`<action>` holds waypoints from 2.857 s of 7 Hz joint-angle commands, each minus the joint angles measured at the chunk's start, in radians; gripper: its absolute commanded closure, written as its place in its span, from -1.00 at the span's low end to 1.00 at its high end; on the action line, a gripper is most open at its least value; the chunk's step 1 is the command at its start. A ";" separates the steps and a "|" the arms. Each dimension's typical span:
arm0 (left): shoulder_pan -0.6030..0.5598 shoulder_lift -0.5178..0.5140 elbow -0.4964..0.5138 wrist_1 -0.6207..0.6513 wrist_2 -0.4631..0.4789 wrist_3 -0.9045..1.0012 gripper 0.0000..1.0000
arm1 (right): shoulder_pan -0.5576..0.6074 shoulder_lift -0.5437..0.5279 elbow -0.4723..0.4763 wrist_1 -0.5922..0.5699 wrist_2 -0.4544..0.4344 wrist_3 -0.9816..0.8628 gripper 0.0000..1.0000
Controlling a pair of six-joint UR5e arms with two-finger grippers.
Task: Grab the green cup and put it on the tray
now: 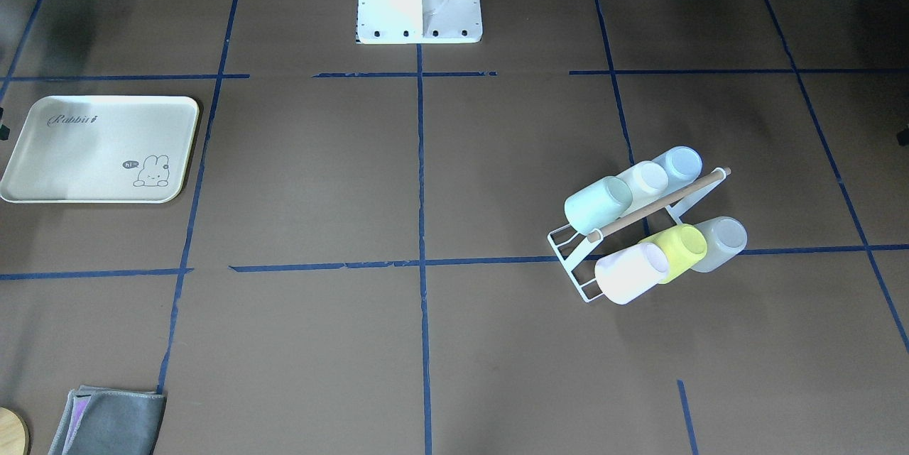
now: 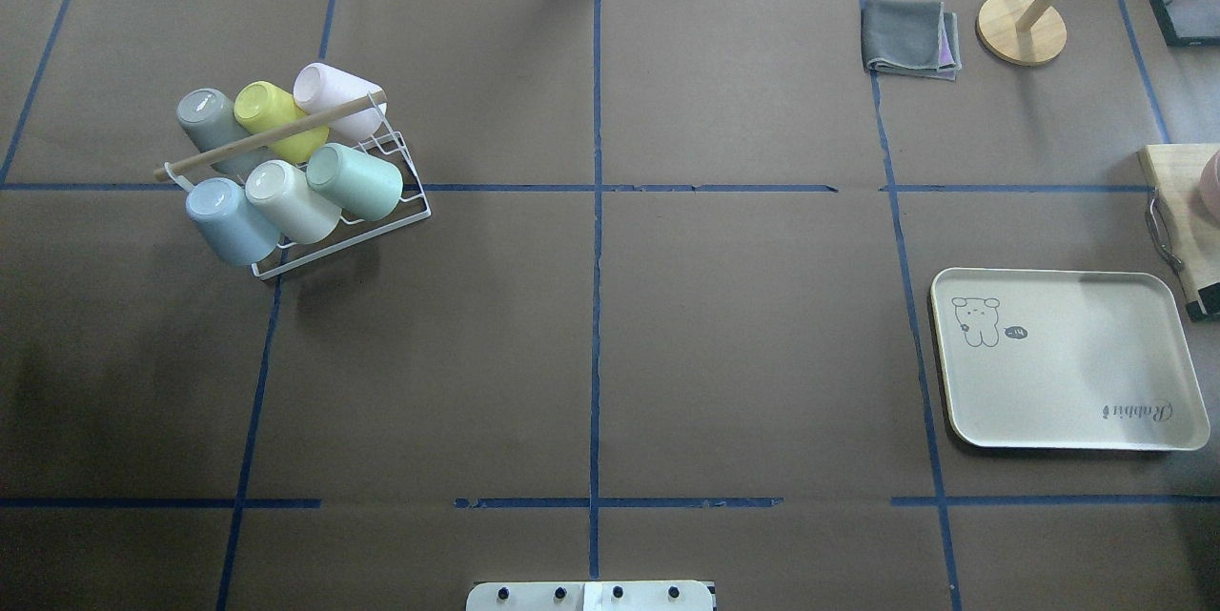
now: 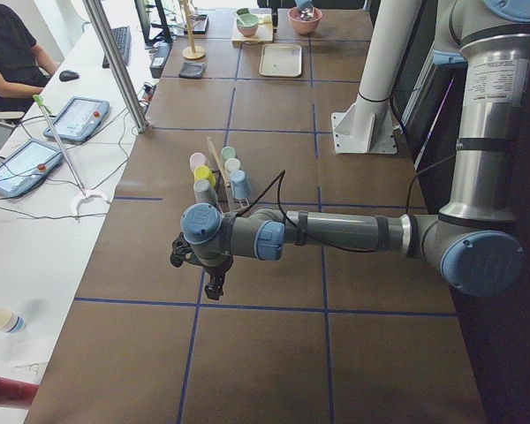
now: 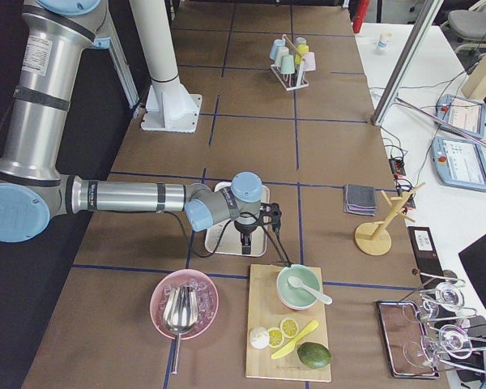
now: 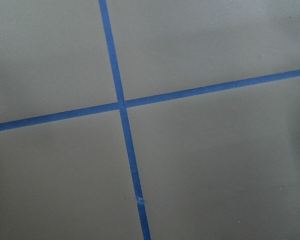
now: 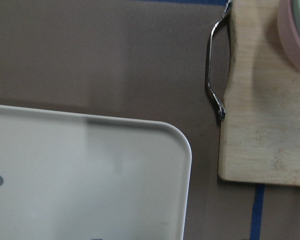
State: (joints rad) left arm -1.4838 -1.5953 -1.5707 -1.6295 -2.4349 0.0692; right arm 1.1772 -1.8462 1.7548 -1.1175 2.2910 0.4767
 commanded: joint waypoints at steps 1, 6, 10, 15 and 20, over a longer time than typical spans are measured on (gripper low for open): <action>0.000 0.000 -0.002 -0.001 -0.001 -0.002 -1.00 | -0.069 -0.036 -0.047 0.132 -0.001 0.161 -0.85; 0.007 0.000 0.001 -0.001 -0.001 -0.002 -1.00 | -0.136 -0.024 -0.202 0.334 -0.005 0.281 -0.58; 0.007 0.000 0.001 -0.001 -0.003 -0.002 -1.00 | -0.134 -0.019 -0.219 0.337 -0.005 0.281 0.35; 0.007 0.000 -0.002 -0.003 -0.003 -0.002 -1.00 | -0.129 -0.028 -0.186 0.341 -0.002 0.281 1.00; 0.007 0.000 -0.006 -0.003 -0.003 -0.003 -1.00 | -0.131 -0.007 -0.085 0.426 0.085 0.357 1.00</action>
State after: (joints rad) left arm -1.4772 -1.5953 -1.5761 -1.6322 -2.4375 0.0660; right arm 1.0472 -1.8661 1.6267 -0.7083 2.3336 0.7932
